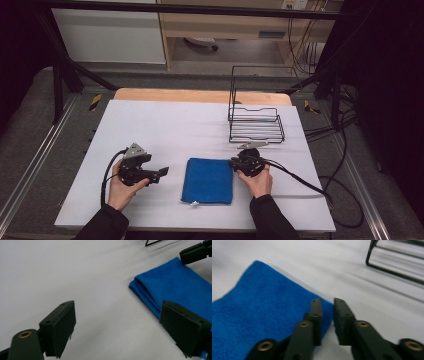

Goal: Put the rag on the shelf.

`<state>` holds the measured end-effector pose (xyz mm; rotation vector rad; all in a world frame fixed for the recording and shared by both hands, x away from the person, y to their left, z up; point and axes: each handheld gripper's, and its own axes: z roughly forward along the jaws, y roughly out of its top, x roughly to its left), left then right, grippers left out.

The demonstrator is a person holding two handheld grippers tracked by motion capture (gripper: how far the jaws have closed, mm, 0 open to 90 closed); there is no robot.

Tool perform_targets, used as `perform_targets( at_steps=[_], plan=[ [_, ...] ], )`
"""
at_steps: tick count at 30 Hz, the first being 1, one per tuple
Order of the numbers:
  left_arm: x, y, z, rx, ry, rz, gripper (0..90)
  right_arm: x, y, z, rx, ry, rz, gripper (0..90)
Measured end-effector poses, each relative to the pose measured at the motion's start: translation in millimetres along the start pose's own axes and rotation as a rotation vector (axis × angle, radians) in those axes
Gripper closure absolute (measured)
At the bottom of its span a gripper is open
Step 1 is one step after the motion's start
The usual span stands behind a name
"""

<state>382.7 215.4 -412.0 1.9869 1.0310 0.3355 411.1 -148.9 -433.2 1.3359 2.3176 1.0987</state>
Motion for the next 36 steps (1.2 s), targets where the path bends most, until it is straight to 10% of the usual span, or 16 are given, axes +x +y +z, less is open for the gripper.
perform_targets(
  at_steps=[11,22,36],
  plan=[
    [-16.1,30.3,44.2,0.043,-0.037,-0.021,32.1,-13.4,-6.0,-21.1,-0.115,0.098,-0.031,23.5],
    [-34.3,33.5,89.0,0.138,-0.038,-0.001,53.7,-18.3,-12.1,-23.0,-0.124,0.093,-0.012,18.1],
    [-33.1,26.5,98.9,0.170,-0.043,-0.021,68.9,-21.7,-7.9,-13.4,-0.103,0.081,0.000,29.2]
  ],
)
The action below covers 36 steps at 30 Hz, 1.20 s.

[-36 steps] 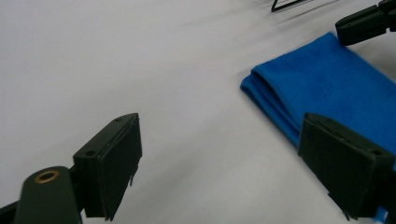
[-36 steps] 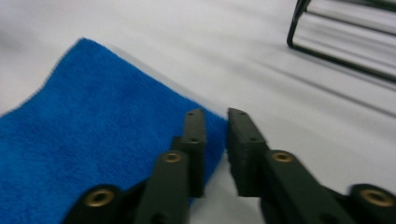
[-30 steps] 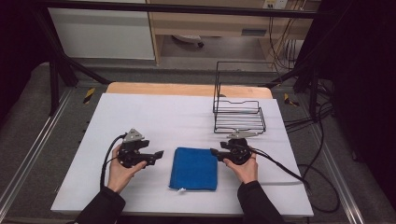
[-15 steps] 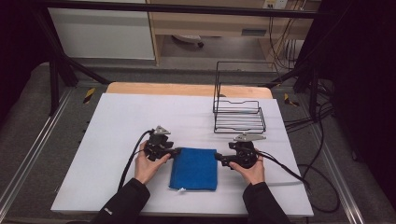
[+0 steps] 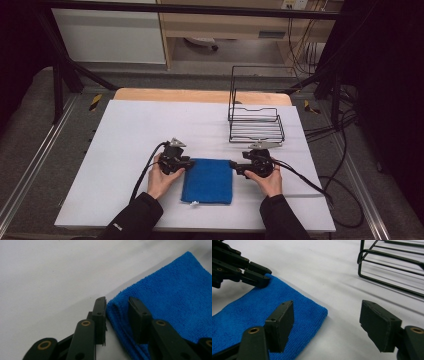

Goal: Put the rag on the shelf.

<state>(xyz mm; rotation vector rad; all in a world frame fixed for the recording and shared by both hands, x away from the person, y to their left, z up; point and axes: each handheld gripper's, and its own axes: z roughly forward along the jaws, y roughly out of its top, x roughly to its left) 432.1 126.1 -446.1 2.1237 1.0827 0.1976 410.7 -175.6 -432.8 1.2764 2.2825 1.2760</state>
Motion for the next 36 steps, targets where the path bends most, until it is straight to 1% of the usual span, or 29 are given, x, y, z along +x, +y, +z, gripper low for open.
perform_targets(
  at_steps=[1,2,3,4,5,6,8,10,12,14,16,19,20,22,25,26,29,32,35,36],
  plan=[
    [0.2,-0.1,0.0,0.002,-0.007,-0.005,70.5,0.1,-0.2,1.4,0.003,0.001,0.001,31.7],
    [0.2,-0.4,0.3,0.001,-0.016,-0.011,75.3,0.8,-0.5,4.8,0.011,-0.003,-0.002,36.5],
    [-0.1,-0.5,0.4,0.003,-0.022,-0.013,75.3,0.8,-0.5,4.8,0.011,-0.003,-0.002,36.5],
    [-1.0,-0.7,0.6,0.003,-0.024,-0.014,77.3,0.9,-0.3,7.3,0.024,-0.003,-0.008,37.6],
    [-1.5,-0.8,0.6,0.004,-0.023,-0.010,78.6,1.6,0.0,10.0,0.032,-0.003,-0.003,39.6],
    [-1.9,-1.0,0.6,0.003,-0.022,-0.010,79.5,2.3,0.4,12.4,0.042,0.001,-0.002,42.1],
    [-1.9,-1.3,0.5,0.002,-0.025,-0.013,80.8,3.7,1.5,18.1,0.059,0.013,0.000,44.3],
    [-1.8,-1.6,0.3,0.001,-0.029,-0.010,81.9,4.1,1.6,23.1,0.061,0.025,0.014,48.4],
    [-2.5,-1.8,0.0,0.001,-0.027,-0.006,82.5,3.4,1.0,26.5,0.072,0.017,0.024,53.3],
    [-3.5,-2.2,-0.4,-0.002,-0.022,-0.005,82.9,2.3,-0.2,28.0,0.095,0.006,0.016,57.2],
    [-4.1,-2.8,-0.9,-0.003,-0.018,0.000,83.3,2.3,-1.1,29.6,0.104,0.016,0.018,62.1],
    [-3.9,-3.4,-0.8,-0.007,-0.018,-0.004,83.4,3.5,-2.9,33.2,0.115,0.036,0.037,69.5],
    [-4.0,-3.6,-0.9,-0.007,-0.019,-0.002,83.4,4.0,-3.1,33.5,0.111,0.033,0.041,71.5],
    [-4.1,-4.1,-0.8,-0.010,-0.019,0.002,83.4,3.9,-2.7,33.7,0.122,0.045,0.064,76.5],
    [-3.2,-4.1,-0.6,-0.012,-0.026,-0.009,83.7,3.4,-2.2,34.9,0.128,0.060,0.088,83.5],
    [-2.9,-4.3,-0.7,-0.013,-0.028,-0.015,83.9,3.5,-1.9,34.9,0.131,0.063,0.099,84.6],
    [-1.7,-5.4,-1.9,-0.025,-0.034,-0.029,84.5,3.6,-1.8,34.5,0.122,0.062,0.101,85.9],
    [-0.5,-6.0,-5.3,-0.041,-0.040,-0.037,84.7,4.7,-0.7,31.4,0.098,0.061,0.099,86.1],
    [-1.3,-5.5,-12.2,-0.074,-0.046,-0.031,84.7,6.1,1.7,25.9,0.065,0.071,0.099,86.1],
    [-2.0,-5.4,-15.0,-0.085,-0.048,-0.026,84.7,6.9,2.0,23.8,0.051,0.072,0.092,86.0]
  ],
)
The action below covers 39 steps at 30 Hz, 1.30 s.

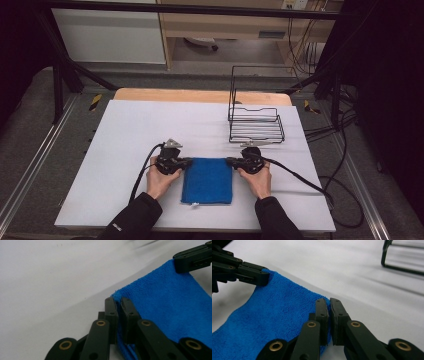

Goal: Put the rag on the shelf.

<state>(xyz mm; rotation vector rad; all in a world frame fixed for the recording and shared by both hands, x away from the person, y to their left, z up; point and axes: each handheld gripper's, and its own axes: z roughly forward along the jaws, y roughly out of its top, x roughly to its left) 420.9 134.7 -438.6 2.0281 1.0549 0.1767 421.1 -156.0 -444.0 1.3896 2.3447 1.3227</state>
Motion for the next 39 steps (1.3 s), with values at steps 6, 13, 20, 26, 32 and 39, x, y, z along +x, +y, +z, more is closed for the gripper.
perform_targets(
  at_steps=[6,13,20,26,32,39],
  plan=[
    [-8.0,1.8,-14.0,-0.050,0.001,0.034,84.6,5.8,0.1,-12.5,-0.070,0.015,-0.033,86.1],
    [-16.3,2.9,-28.1,-0.097,0.009,0.064,84.6,11.8,3.8,-22.1,-0.107,0.012,-0.077,86.1],
    [-22.0,5.3,-40.9,-0.150,0.001,0.062,84.5,18.2,8.0,-29.9,-0.153,0.006,-0.102,86.2],
    [-27.4,7.0,-45.2,-0.172,-0.005,0.069,84.5,18.5,10.0,-36.7,-0.180,0.004,-0.109,86.2],
    [-31.1,7.8,-48.7,-0.191,0.003,0.085,84.5,19.8,11.8,-42.0,-0.205,0.006,-0.116,86.2],
    [-34.7,9.5,-54.2,-0.227,0.012,0.090,84.5,23.7,14.9,-48.1,-0.228,-0.001,-0.142,86.3]
  ],
)
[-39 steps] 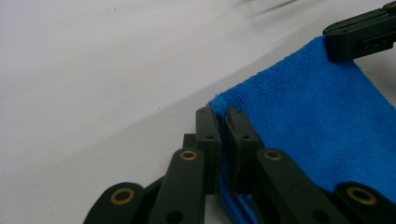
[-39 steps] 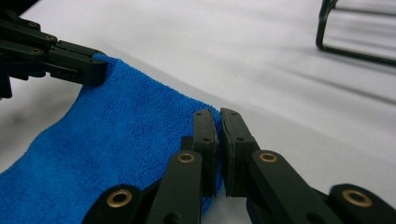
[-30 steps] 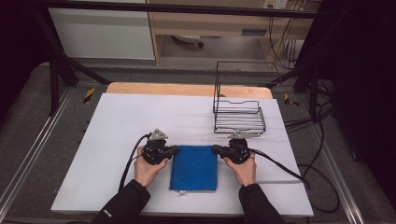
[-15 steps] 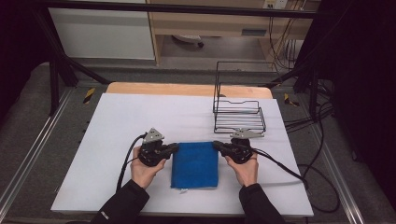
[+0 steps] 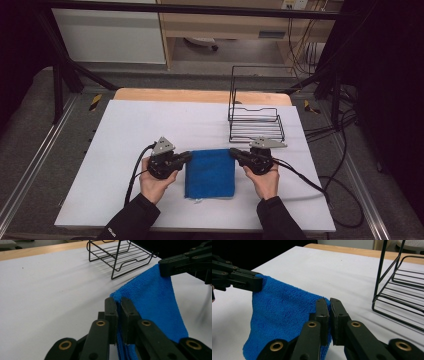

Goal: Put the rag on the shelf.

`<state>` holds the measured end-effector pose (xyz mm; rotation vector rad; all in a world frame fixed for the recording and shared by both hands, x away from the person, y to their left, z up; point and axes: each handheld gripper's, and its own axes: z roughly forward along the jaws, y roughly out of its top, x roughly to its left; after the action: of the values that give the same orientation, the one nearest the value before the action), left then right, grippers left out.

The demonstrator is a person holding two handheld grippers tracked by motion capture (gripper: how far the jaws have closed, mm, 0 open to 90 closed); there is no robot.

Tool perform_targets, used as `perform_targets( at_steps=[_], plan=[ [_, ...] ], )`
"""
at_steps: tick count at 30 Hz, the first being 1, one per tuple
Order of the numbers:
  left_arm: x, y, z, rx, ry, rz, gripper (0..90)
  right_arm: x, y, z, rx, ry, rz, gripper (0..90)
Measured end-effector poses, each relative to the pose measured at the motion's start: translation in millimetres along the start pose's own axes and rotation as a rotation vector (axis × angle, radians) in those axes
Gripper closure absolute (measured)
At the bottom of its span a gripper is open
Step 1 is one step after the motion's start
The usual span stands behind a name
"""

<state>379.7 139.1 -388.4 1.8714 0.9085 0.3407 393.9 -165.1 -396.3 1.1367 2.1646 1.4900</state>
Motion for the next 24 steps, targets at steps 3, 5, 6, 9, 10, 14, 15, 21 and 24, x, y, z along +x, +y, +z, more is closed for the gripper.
perform_targets(
  at_steps=[3,5,6,9,10,14,15,21,24],
  plan=[
    [-2.0,1.5,-2.2,-0.012,0.002,0.003,84.4,1.8,2.4,-2.9,-0.010,-0.004,-0.014,86.3],
    [-3.0,2.9,-4.2,-0.023,0.003,0.009,84.4,3.7,4.2,-5.5,-0.018,-0.006,-0.016,86.3],
    [-3.3,3.6,-5.4,-0.027,0.004,0.010,84.4,4.2,5.1,-6.8,-0.024,-0.006,-0.019,86.3],
    [-4.9,5.6,-8.1,-0.043,0.001,0.012,84.4,5.1,7.2,-10.0,-0.039,-0.002,-0.022,86.4],
    [-5.5,6.3,-8.7,-0.046,0.002,0.014,84.4,5.5,7.8,-10.9,-0.042,-0.002,-0.023,86.4],
    [-8.1,8.4,-11.4,-0.063,0.005,0.021,84.4,7.8,10.4,-14.6,-0.059,-0.010,-0.038,86.5],
    [-8.6,9.0,-12.0,-0.070,0.004,0.021,84.4,8.3,11.3,-15.8,-0.066,-0.010,-0.041,86.4],
    [-11.5,13.3,-16.8,-0.116,0.009,0.030,84.4,11.8,17.1,-24.0,-0.106,-0.015,-0.061,86.5],
    [-13.0,17.0,-19.8,-0.133,0.012,0.032,84.4,14.1,19.9,-27.9,-0.124,-0.016,-0.069,86.5]
  ],
)
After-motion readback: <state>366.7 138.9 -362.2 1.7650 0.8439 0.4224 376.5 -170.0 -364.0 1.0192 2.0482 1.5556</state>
